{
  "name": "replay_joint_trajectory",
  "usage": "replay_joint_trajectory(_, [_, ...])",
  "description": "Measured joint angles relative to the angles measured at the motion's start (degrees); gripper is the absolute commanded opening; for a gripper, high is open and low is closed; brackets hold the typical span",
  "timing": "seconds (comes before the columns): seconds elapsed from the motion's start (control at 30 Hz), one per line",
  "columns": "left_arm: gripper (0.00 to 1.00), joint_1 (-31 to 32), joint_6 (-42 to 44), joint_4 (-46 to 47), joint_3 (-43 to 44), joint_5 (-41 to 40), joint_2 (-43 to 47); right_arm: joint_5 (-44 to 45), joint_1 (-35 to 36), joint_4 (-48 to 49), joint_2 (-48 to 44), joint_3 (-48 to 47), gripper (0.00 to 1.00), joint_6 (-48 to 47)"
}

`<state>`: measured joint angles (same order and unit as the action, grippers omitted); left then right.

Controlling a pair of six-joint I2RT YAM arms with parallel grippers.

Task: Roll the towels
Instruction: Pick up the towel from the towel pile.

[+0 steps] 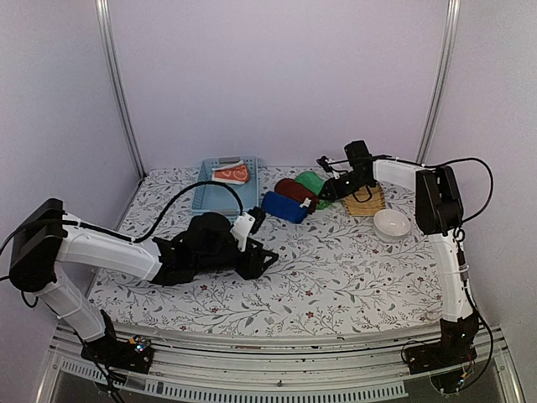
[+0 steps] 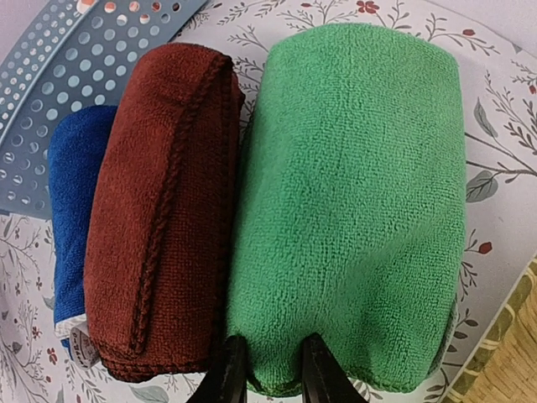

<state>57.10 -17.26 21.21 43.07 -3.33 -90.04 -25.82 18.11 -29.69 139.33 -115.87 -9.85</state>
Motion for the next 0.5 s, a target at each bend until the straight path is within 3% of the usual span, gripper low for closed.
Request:
replay_joint_trajectory(0.1, [0.59,0.0,0.0,-0.3,0.0,-0.4,-0.1,-0.1,-0.1,-0.3,0.1,-0.5,0.03,0.2])
replay_joint_trajectory(0.37, [0.58,0.3,0.2,-1.3,0.1,-1.5,-0.1,-0.7,-0.1,-4.5,-1.0,-6.2,0.02,-0.5])
replay_joint_trajectory(0.5, [0.59,0.3,0.5,-2.2,0.1,-3.2,0.1,-3.3,0.5,-6.8,-9.8,-9.3,0.02,-0.7])
